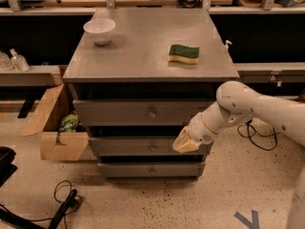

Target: Close top drawer

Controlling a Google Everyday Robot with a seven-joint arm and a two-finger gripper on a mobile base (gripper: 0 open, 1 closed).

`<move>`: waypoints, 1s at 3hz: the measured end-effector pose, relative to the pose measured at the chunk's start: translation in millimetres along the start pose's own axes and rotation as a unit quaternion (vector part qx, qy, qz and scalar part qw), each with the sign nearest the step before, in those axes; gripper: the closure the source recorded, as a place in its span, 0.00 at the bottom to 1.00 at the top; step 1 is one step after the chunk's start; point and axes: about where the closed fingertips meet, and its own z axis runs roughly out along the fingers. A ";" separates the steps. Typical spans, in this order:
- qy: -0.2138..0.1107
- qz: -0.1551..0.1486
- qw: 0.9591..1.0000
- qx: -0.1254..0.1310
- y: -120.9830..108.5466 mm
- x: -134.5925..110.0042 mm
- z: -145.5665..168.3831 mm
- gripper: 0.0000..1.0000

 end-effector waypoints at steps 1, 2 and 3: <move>0.069 0.052 0.996 -0.005 73.2 -14.5 -54.8 1.00; 0.092 0.052 0.992 0.067 98.3 -24.9 -129.9 1.00; 0.091 0.047 0.980 0.168 91.9 -13.9 -204.8 1.00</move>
Offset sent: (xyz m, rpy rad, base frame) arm -0.1207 -0.1033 0.2216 -0.2537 -0.2101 -0.2563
